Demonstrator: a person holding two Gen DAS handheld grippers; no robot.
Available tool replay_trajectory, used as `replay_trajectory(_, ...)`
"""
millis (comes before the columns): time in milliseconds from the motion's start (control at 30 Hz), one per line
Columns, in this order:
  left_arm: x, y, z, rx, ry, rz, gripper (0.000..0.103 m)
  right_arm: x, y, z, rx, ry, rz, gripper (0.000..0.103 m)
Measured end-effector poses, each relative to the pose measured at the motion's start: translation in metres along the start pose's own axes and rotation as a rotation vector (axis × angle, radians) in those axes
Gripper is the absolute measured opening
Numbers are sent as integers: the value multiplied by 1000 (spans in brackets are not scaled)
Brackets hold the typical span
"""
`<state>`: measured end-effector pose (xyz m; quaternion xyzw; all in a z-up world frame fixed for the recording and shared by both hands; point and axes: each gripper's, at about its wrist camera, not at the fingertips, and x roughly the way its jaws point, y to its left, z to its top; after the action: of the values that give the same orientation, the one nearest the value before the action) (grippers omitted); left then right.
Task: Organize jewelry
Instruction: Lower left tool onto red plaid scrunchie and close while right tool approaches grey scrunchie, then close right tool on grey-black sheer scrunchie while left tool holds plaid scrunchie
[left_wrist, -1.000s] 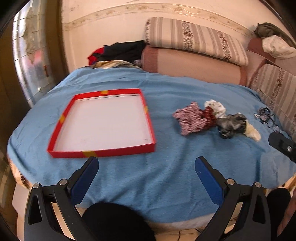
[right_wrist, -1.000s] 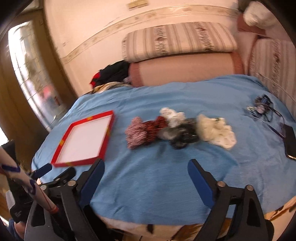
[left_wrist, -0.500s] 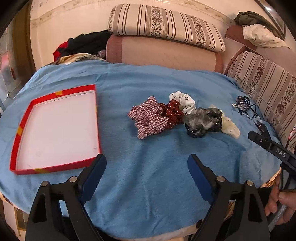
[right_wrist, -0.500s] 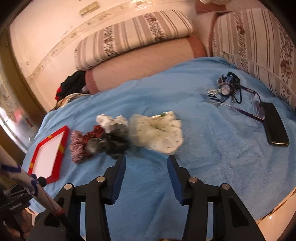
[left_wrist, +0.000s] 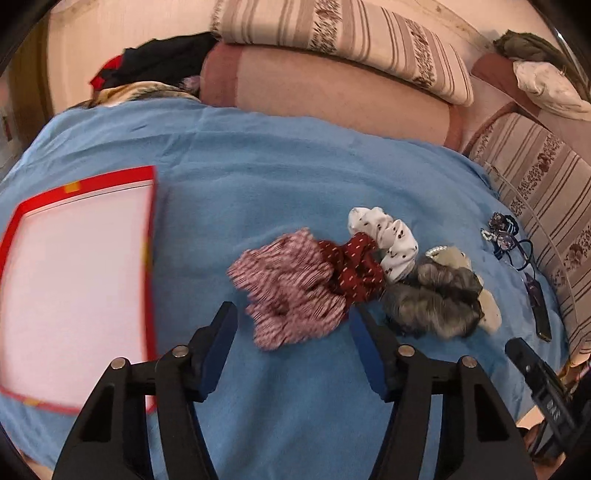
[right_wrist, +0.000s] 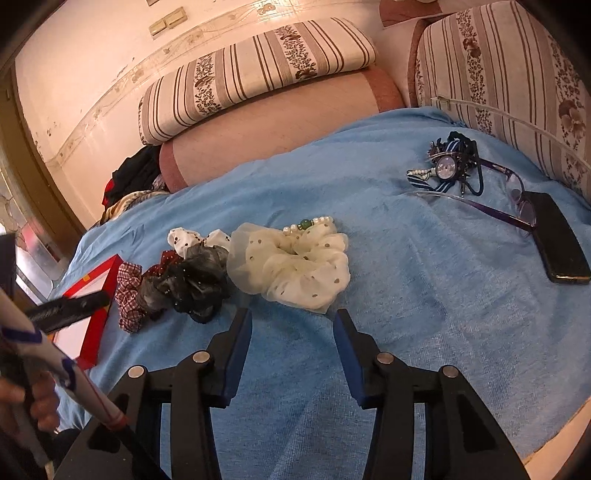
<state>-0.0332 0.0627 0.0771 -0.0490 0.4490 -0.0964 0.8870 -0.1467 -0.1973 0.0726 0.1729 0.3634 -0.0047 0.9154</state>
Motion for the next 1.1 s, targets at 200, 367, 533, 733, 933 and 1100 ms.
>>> replay_trajectory(200,36,-13,7,41,32,40,21,1,1,-2,-6,-2,13,50)
replay_trajectory(367,31,7,-6,-9,8,-29,5,-4,5,-2,-25,-25,31,50)
replay_trajectory(533,15,19,-25,-13,-9,-51,5,-2,18,-1,-46,-15,76,54)
replay_trajectory(733,6,11,-43,35,-35,-67,5,8,41,8,-40,11,165,60)
replay_trajectory(933,6,6,-44,58,-45,-70,5,36,71,25,-34,39,205,60)
replay_trajectory(1100,5,8,-44,56,-45,-72,5,59,82,24,-68,92,204,12)
